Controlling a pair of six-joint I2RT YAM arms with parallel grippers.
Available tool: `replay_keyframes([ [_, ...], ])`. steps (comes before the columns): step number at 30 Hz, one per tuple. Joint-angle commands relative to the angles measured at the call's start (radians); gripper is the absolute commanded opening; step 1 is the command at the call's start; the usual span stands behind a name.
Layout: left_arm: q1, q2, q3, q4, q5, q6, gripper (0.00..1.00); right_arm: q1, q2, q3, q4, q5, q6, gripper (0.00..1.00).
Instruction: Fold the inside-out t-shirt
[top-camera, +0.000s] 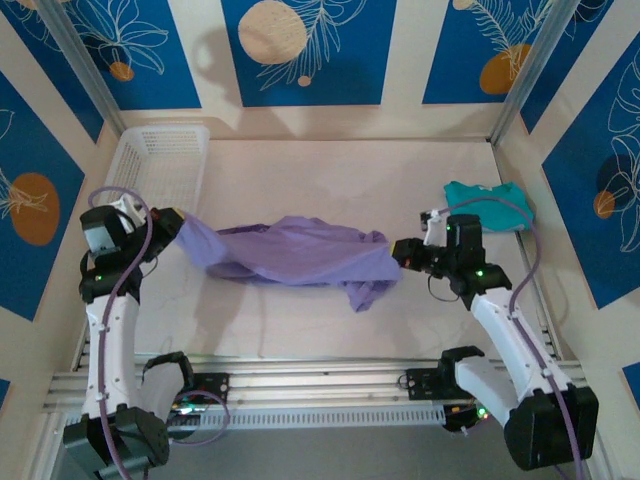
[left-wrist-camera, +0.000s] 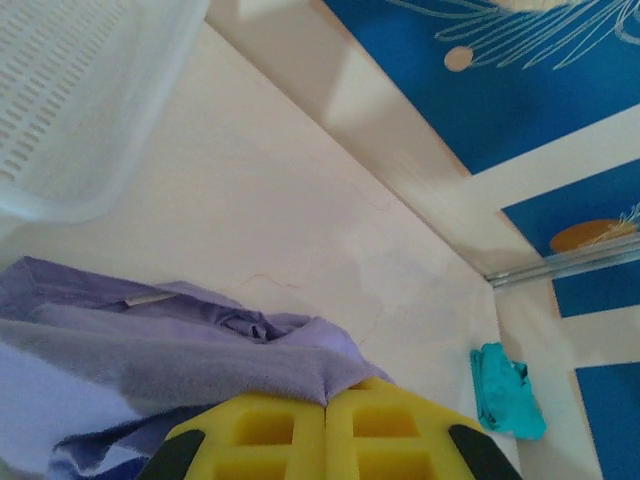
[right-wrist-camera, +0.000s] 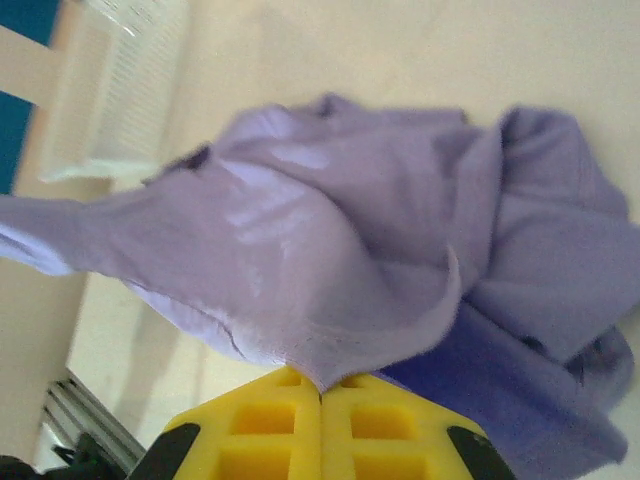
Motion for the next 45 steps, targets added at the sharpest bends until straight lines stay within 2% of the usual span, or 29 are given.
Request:
replay_keyframes([
  [1,-0.004,-0.025,0.127,-0.013,-0.019,-0.038,0.00,-0.071,-0.059,0.135,0.012,-0.100,0.023,0.00],
  [8,0.052,-0.003,0.499,-0.148,-0.001,-0.053,0.00,-0.319,-0.153,0.434,-0.114,-0.106,0.049,0.00],
  [13,0.064,0.021,0.777,-0.233,-0.052,-0.039,0.00,-0.414,-0.175,0.669,-0.233,-0.038,0.016,0.00],
  [18,0.065,0.100,0.924,-0.257,-0.075,-0.035,0.00,-0.417,-0.131,0.832,-0.297,0.034,-0.047,0.00],
  [23,0.050,0.163,0.842,-0.190,-0.147,-0.020,0.00,-0.408,-0.023,0.806,-0.235,0.001,-0.048,0.00],
  [25,-0.005,0.210,0.809,-0.166,-0.203,0.003,0.00,-0.369,0.037,0.762,-0.160,0.009,-0.028,0.00],
  [29,-0.164,0.379,0.896,-0.195,-0.339,0.118,0.00,-0.212,0.200,0.783,-0.074,0.126,-0.094,0.00],
  [32,-0.170,0.457,0.978,-0.198,-0.338,0.121,0.00,-0.179,0.303,0.862,-0.074,0.139,-0.126,0.00],
  [37,-0.166,0.434,1.071,-0.220,-0.373,0.145,0.00,-0.181,0.307,0.945,-0.115,0.133,-0.165,0.00],
  [45,-0.156,0.241,1.110,-0.242,-0.375,0.152,0.00,-0.226,0.122,1.005,-0.225,0.128,-0.184,0.00],
])
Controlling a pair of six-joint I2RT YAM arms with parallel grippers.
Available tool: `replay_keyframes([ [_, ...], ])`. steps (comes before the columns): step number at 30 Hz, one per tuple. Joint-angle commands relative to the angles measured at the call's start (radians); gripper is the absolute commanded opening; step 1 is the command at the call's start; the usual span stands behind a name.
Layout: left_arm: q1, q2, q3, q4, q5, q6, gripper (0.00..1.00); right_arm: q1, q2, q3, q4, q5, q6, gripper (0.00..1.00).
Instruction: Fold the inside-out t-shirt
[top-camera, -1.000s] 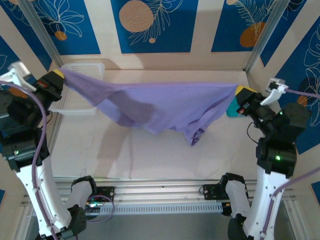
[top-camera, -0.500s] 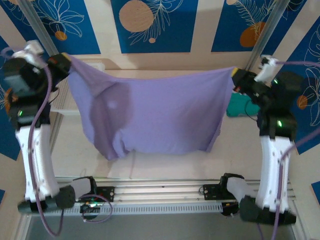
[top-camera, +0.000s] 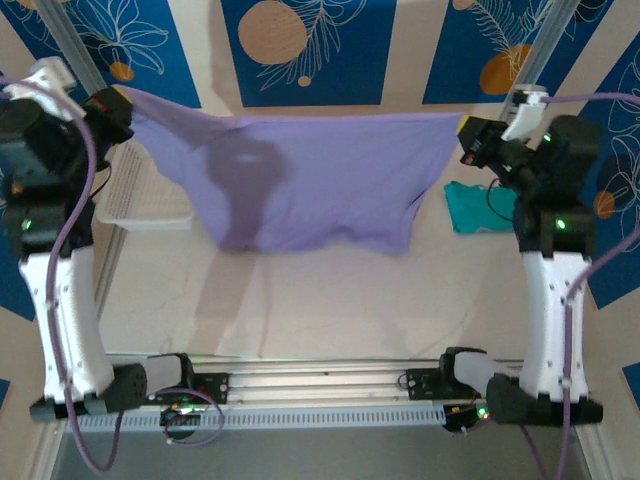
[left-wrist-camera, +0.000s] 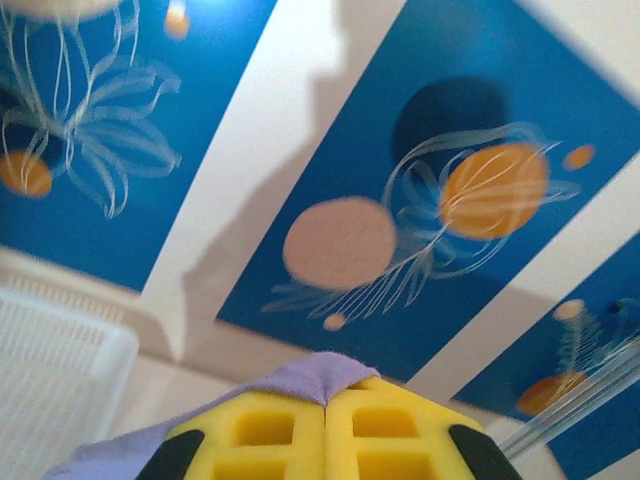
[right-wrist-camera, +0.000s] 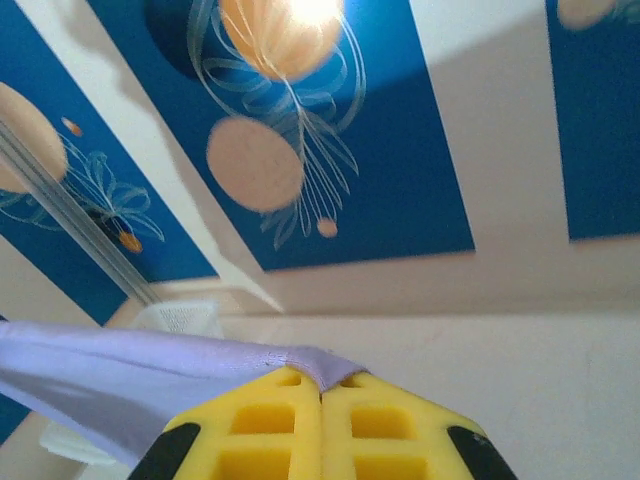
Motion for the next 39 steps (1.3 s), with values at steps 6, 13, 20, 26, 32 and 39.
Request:
replay_keyframes([
  [6,0.009,-0.232,0.074,0.018,-0.027,0.041,0.00,-0.027,-0.244,0.100,-0.116,0.059,-0.038,0.00],
  [13,0.009,-0.259,0.158,0.027,-0.015,0.057,0.00,-0.024,-0.290,0.177,-0.137,0.092,-0.058,0.00],
  [20,0.009,-0.029,0.176,0.086,0.062,0.012,0.00,-0.022,-0.176,0.161,-0.090,0.138,-0.118,0.00],
  [26,-0.051,0.253,0.137,0.212,0.036,0.017,0.00,-0.019,0.001,0.029,0.061,0.146,-0.156,0.00],
  [32,-0.116,0.613,0.159,0.336,-0.010,0.056,0.00,0.031,0.315,-0.067,0.271,0.158,-0.154,0.00],
  [39,-0.134,1.273,0.736,0.210,-0.015,0.063,0.30,0.077,0.983,0.354,0.214,0.175,-0.081,0.09],
])
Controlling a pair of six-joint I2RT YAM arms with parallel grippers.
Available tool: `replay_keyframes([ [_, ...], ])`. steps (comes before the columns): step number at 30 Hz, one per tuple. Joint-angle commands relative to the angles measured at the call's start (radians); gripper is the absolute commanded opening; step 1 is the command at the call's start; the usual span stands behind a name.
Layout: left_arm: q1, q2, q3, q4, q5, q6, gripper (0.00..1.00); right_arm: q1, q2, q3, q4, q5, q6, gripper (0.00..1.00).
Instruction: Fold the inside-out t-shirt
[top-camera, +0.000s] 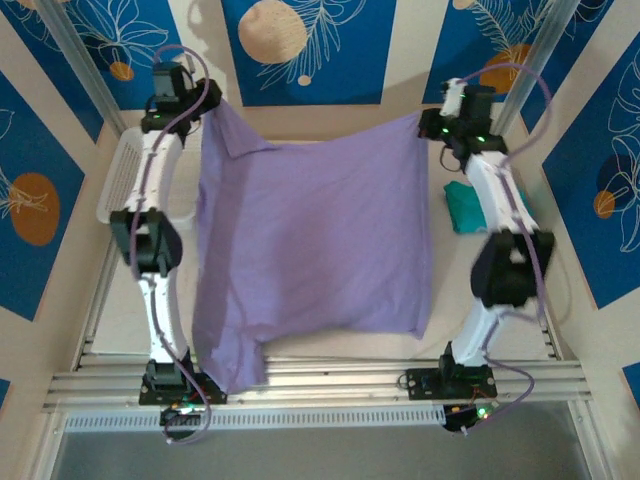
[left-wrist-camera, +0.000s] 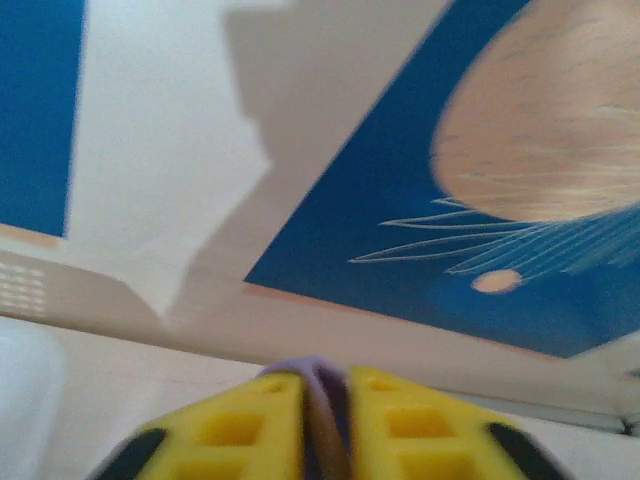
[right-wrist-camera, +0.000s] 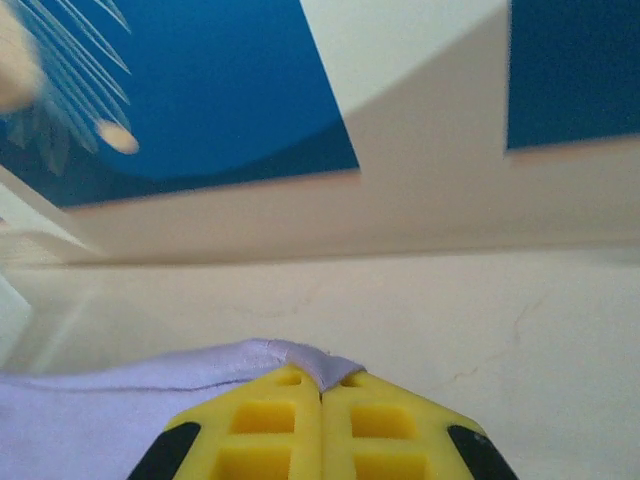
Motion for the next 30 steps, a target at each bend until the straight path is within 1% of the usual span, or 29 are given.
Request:
replay_keyframes([
  [1,-0.003,0.228,0.340,-0.082,-0.004,-0.005,0.37,0.003,0.250,0.293,-0.105,0.016,0.043,0.14],
  [2,-0.003,0.271,0.402,-0.096,0.008,-0.015,0.41,0.003,0.313,0.371,-0.174,0.023,0.044,0.19],
  [3,-0.004,0.286,0.411,-0.097,0.014,-0.024,0.48,0.003,0.354,0.430,-0.227,0.026,0.041,0.23],
  [4,-0.005,0.269,0.373,-0.093,0.018,-0.028,0.52,0.005,0.364,0.444,-0.258,0.029,0.030,0.27],
  [5,-0.007,0.232,0.316,-0.082,0.027,-0.025,0.55,0.006,0.350,0.423,-0.273,0.035,0.023,0.29],
  [6,-0.013,0.173,0.218,-0.062,0.030,-0.020,0.57,0.008,0.316,0.372,-0.273,0.046,0.018,0.31],
  [8,-0.029,0.036,-0.008,-0.002,0.019,-0.003,0.60,0.013,0.217,0.232,-0.254,0.061,0.011,0.33],
  [12,-0.092,-0.284,-0.519,0.197,0.018,0.012,0.64,0.018,-0.028,-0.150,-0.219,0.078,0.042,0.36],
  [15,-0.174,-0.491,-0.860,0.330,0.025,0.028,0.65,0.023,-0.189,-0.412,-0.214,0.065,0.105,0.38],
  [17,-0.241,-0.601,-1.056,0.389,0.018,0.048,0.65,0.040,-0.285,-0.568,-0.211,0.050,0.142,0.39],
  [19,-0.299,-0.701,-1.249,0.448,0.009,0.021,0.66,0.073,-0.379,-0.708,-0.218,0.049,0.174,0.40],
  [21,-0.333,-0.785,-1.412,0.493,0.004,-0.042,0.66,0.104,-0.467,-0.827,-0.229,0.031,0.205,0.41],
  [23,-0.353,-0.871,-1.538,0.488,0.002,-0.087,0.65,0.118,-0.561,-0.936,-0.248,0.023,0.240,0.41],
  [25,-0.372,-0.966,-1.620,0.428,-0.008,-0.091,0.66,0.117,-0.662,-1.032,-0.273,0.035,0.278,0.41],
  [28,-0.386,-1.077,-1.692,0.317,-0.025,-0.071,0.68,0.117,-0.794,-1.132,-0.327,0.084,0.327,0.42],
  [30,-0.387,-1.131,-1.724,0.250,-0.045,-0.069,0.68,0.111,-0.850,-1.182,-0.356,0.130,0.362,0.43],
])
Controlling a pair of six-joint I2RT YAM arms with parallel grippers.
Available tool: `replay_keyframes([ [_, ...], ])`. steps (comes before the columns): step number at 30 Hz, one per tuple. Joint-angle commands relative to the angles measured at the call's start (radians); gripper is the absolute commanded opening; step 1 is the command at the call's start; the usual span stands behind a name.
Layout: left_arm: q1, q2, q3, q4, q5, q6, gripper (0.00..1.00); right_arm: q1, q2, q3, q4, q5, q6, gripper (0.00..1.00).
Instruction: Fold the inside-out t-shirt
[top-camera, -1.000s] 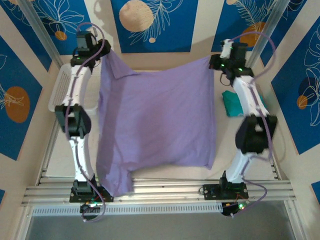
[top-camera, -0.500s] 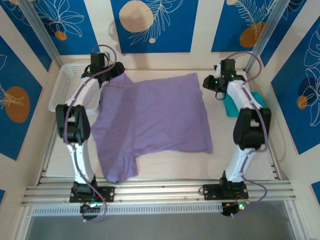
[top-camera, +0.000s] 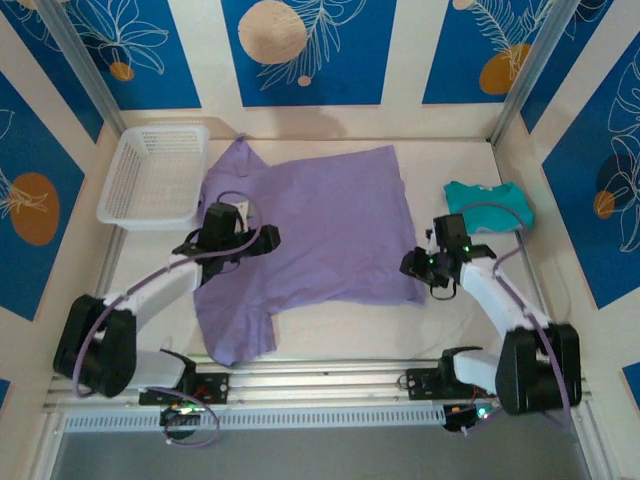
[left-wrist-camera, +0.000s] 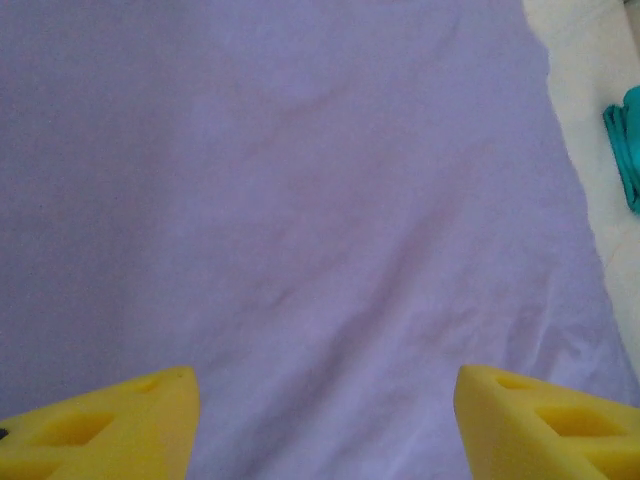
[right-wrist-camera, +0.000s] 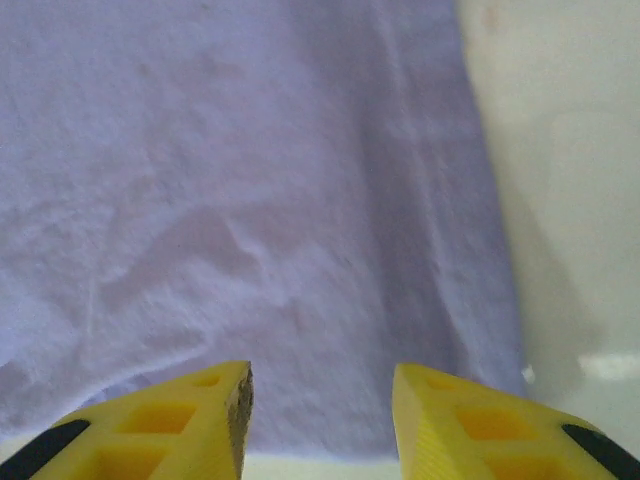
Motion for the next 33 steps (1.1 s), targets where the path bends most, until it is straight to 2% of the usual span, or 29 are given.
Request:
replay_keyframes([
  [1,-0.008,-0.110,-0.025,-0.087,-0.040,-0.003,0.68,-0.013,-0.082,-0.068,-0.051,0.058,0.103,0.44],
  [9,-0.009,-0.149,-0.026,-0.185,-0.035,0.032,0.70,-0.009,-0.044,-0.126,-0.076,0.060,0.206,0.45],
  [20,-0.008,-0.129,0.012,-0.180,-0.039,0.044,0.71,0.017,-0.019,-0.123,-0.106,0.120,0.257,0.44],
  [26,-0.008,-0.120,0.033,-0.203,-0.063,0.064,0.72,0.019,0.008,-0.158,-0.034,0.098,0.284,0.43],
  [33,-0.007,-0.153,0.050,-0.280,-0.128,0.087,0.73,0.006,0.087,-0.116,-0.014,0.085,0.239,0.31],
])
